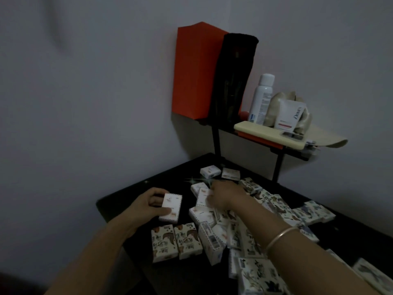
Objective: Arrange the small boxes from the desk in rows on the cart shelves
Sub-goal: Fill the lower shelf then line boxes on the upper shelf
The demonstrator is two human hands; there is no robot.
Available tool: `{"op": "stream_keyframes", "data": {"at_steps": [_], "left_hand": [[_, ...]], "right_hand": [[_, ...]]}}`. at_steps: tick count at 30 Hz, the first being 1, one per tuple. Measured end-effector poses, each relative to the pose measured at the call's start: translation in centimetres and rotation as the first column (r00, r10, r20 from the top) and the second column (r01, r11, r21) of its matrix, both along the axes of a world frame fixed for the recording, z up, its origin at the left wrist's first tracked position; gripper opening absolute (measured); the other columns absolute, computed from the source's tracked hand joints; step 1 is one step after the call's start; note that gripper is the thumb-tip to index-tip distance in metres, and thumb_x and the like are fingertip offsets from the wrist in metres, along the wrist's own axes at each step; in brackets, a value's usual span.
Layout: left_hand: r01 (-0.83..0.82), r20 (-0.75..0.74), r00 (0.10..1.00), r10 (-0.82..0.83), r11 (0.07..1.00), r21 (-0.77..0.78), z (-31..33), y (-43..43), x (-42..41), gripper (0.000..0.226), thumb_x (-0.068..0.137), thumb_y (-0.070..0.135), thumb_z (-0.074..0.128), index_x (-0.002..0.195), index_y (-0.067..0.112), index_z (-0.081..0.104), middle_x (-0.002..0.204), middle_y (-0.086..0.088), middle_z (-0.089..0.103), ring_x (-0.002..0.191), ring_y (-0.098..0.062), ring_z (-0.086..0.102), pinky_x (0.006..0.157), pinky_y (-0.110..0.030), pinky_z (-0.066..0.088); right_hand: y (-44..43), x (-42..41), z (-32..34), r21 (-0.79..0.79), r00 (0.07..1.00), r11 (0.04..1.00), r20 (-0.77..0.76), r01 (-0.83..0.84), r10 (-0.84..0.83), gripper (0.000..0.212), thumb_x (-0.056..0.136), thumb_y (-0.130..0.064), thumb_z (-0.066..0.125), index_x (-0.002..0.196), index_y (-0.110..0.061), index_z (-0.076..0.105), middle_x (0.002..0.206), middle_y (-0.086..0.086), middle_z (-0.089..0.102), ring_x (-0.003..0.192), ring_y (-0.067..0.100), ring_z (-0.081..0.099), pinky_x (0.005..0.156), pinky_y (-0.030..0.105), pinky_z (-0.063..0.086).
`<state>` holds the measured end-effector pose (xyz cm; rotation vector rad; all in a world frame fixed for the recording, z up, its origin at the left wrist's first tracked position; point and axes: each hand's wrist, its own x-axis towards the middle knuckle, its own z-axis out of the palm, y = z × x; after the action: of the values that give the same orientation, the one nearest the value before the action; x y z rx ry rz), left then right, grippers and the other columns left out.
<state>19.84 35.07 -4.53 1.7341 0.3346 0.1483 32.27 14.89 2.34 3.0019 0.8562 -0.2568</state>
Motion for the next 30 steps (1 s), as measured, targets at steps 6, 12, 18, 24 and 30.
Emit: {"op": "stream_keyframes", "data": {"at_steps": [6,12,18,24,30], "left_hand": [[-0.058,0.043,0.997,0.059,0.998,-0.03,-0.3,-0.1,-0.2,0.044,0.081,-0.004,0.071,0.114,0.022,0.06,0.104,-0.007,0.071,0.1,-0.02,0.067,0.077,-0.029,0.053],[-0.143,0.078,0.986,0.149,0.987,-0.079,-0.1,-0.5,-0.5,0.033,0.091,0.0,0.058,0.115,0.023,0.062,0.103,-0.005,0.071,0.092,-0.019,0.069,0.074,-0.028,0.052],[-0.21,0.119,0.967,0.224,0.971,-0.118,0.5,-1.2,-1.1,0.03,0.093,0.005,0.058,0.119,0.02,0.061,0.105,-0.009,0.07,0.09,-0.02,0.068,0.073,-0.028,0.052],[-0.084,0.243,0.96,0.143,0.968,-0.236,5.9,-5.6,-2.7,0.029,0.1,0.017,0.052,0.12,0.038,0.054,0.095,-0.014,0.07,0.075,-0.026,0.068,0.055,-0.034,0.057],[0.118,0.422,0.904,-0.07,0.989,-0.087,13.9,-13.7,-4.9,0.007,0.094,0.018,0.061,0.094,0.013,0.065,0.088,-0.009,0.068,0.057,-0.02,0.064,0.054,-0.033,0.055]], "right_hand": [[-1.1,-0.2,0.5,0.297,0.998,0.955,-0.058,0.017,0.0,0.034,0.085,-0.04,0.066,0.105,-0.017,0.052,0.093,-0.001,0.056,0.09,0.02,0.058,0.072,0.032,0.045],[-1.9,-0.9,1.3,0.704,0.997,0.706,-0.046,0.072,-0.055,0.022,0.089,-0.022,0.067,0.106,-0.016,0.054,0.098,0.002,0.06,0.087,0.019,0.059,0.077,0.037,0.05],[-4.7,-3.4,3.6,0.751,0.997,0.657,-0.079,0.07,-0.016,0.035,0.095,-0.021,0.058,0.129,-0.02,0.057,0.129,0.002,0.057,0.111,0.018,0.058,0.094,0.035,0.05],[-10.2,-8.7,8.3,0.842,0.967,0.508,-0.247,0.182,0.063,0.012,0.094,-0.015,0.059,0.105,-0.019,0.064,0.101,0.006,0.069,0.08,0.019,0.069,0.068,0.03,0.058],[-16.9,-15.6,14.7,0.91,0.984,0.398,-0.161,0.118,0.076,0.022,0.092,-0.015,0.063,0.114,-0.014,0.063,0.097,0.012,0.073,0.087,0.025,0.07,0.065,0.029,0.058]]}}
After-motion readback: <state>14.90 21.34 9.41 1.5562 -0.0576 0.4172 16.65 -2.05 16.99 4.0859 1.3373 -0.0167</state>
